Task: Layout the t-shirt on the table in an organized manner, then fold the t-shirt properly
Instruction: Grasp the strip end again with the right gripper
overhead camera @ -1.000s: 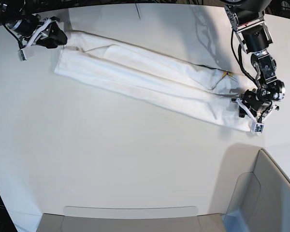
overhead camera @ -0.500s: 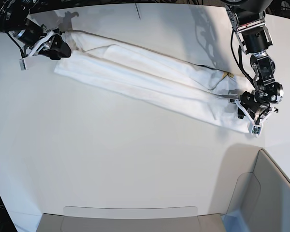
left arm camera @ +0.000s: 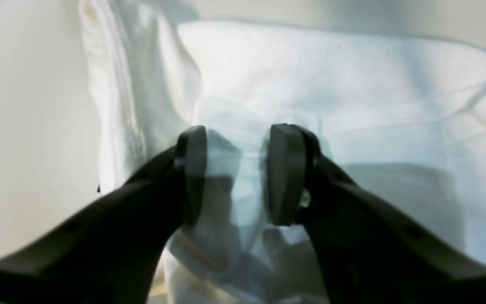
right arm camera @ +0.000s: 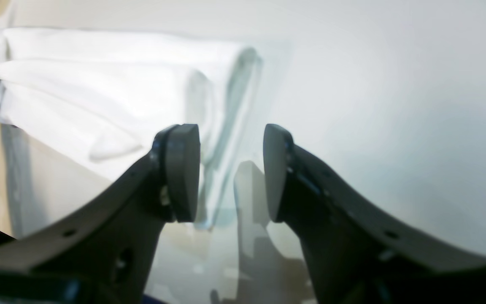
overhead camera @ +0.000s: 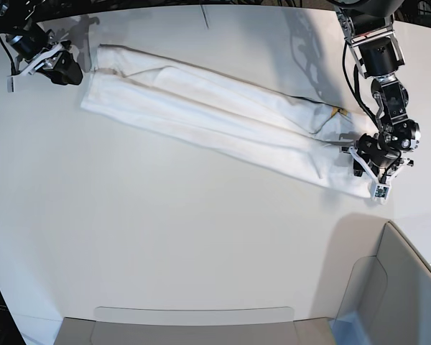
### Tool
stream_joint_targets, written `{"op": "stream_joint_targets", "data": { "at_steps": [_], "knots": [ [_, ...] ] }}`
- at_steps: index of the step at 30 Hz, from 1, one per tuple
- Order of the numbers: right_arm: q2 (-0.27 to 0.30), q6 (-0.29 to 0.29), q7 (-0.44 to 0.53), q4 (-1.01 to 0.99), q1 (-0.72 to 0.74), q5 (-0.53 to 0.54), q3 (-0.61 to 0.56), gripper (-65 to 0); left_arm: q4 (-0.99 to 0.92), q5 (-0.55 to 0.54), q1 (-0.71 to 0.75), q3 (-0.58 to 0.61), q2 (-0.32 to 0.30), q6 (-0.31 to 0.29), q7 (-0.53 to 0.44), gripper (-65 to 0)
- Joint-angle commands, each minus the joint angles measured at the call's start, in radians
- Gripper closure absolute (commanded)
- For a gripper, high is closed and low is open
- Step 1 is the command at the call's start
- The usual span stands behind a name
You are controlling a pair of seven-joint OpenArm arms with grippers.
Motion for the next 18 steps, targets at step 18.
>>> {"op": "stream_joint_targets", "data": {
  "at_steps": [18],
  "knots": [
    [-0.067, 0.012, 0.010, 0.002, 0.072, -0.176, -0.098, -25.4, -0.037, 0.085, 0.048, 0.017, 0.026, -0.043, 0.187, -24.6]
  ]
}}
